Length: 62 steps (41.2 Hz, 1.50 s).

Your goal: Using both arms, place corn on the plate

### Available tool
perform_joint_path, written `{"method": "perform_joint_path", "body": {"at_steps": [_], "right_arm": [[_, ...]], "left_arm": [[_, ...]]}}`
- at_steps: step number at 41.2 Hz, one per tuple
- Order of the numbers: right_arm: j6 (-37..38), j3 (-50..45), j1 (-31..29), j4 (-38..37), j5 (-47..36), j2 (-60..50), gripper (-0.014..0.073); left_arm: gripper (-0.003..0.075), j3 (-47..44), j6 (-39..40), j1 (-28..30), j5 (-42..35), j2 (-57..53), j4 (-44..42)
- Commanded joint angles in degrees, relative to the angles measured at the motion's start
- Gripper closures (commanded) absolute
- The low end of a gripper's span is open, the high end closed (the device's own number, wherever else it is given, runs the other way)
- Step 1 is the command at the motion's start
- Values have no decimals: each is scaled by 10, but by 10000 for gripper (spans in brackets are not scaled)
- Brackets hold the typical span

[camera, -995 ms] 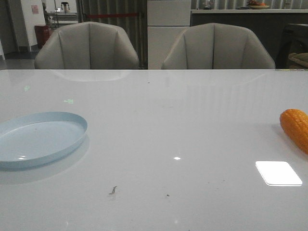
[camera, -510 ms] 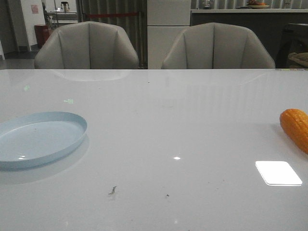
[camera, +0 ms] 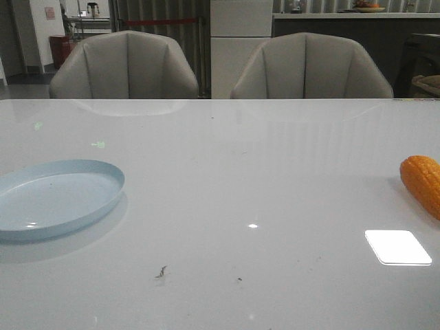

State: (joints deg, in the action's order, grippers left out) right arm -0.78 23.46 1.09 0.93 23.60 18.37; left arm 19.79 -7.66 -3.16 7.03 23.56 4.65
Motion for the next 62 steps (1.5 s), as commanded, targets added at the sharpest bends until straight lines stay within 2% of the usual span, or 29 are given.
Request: {"method": "perform_joint_path", "body": {"at_steps": [1,15,20,24,26,31,33,40,62], "right_arm": [[0,22,-1,1,-47,51,535],[0,22,-1,1,-41,189,530],[0,22,-1,1,-42,215,428],[0,22,-1,1,-44,228,272],[0,22,-1,1,-47,233,216],[0,22,-1,1,-58,236,186],[0,22,-1,1,-65,236,189],[0,22,-1,1,-91,236,190],[4,22,-1,55,-33,257,190]], "left_arm": [[627,21,1,1,-43,48,5],[626,21,1,1,-41,153,13],[600,21,1,1,-41,173,13],[512,21,1,1,-41,193,13],[436,21,1,1,-41,204,13],[285,21,1,1,-41,231,24],[259,21,1,1,-42,241,34],[258,58,1,2,-36,311,100],[259,380,21,16,158,656,99]]}}
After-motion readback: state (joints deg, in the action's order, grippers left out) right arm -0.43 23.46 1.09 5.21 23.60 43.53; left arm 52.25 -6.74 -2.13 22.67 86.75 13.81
